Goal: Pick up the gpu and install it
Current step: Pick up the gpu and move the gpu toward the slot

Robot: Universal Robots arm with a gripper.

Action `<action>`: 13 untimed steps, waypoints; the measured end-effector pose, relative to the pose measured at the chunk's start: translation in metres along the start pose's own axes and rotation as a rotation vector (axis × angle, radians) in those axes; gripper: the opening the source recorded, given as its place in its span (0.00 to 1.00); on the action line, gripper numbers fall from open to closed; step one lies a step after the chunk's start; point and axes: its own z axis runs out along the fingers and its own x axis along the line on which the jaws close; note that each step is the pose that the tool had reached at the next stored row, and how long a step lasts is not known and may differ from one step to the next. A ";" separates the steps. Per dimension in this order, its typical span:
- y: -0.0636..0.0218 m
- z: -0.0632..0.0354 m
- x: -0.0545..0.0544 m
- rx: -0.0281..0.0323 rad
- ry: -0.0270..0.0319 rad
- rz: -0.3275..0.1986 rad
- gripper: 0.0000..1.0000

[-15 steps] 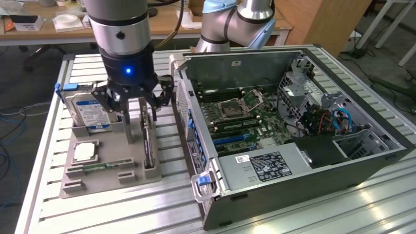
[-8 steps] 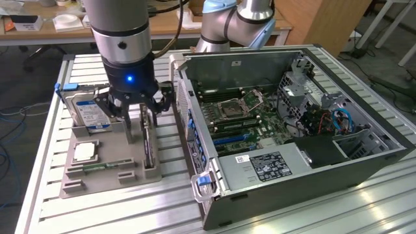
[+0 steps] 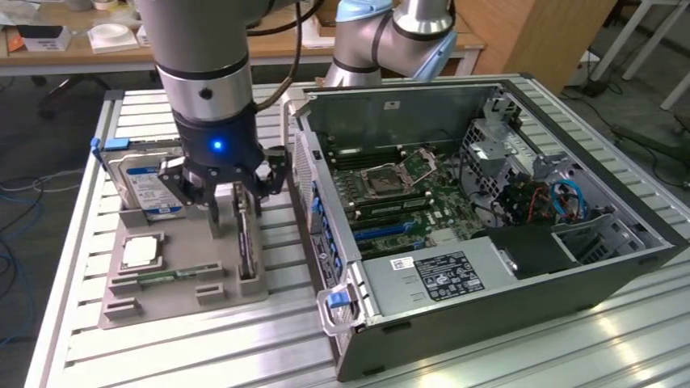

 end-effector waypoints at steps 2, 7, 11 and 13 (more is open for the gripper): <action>-0.0008 0.0035 0.000 0.0000 0.0000 0.000 0.59; -0.0021 0.0115 0.000 0.0000 0.0001 0.000 0.59; -0.0026 0.0182 0.000 0.0000 0.0001 0.000 0.59; -0.0033 0.0214 0.000 0.0000 0.0001 0.000 0.59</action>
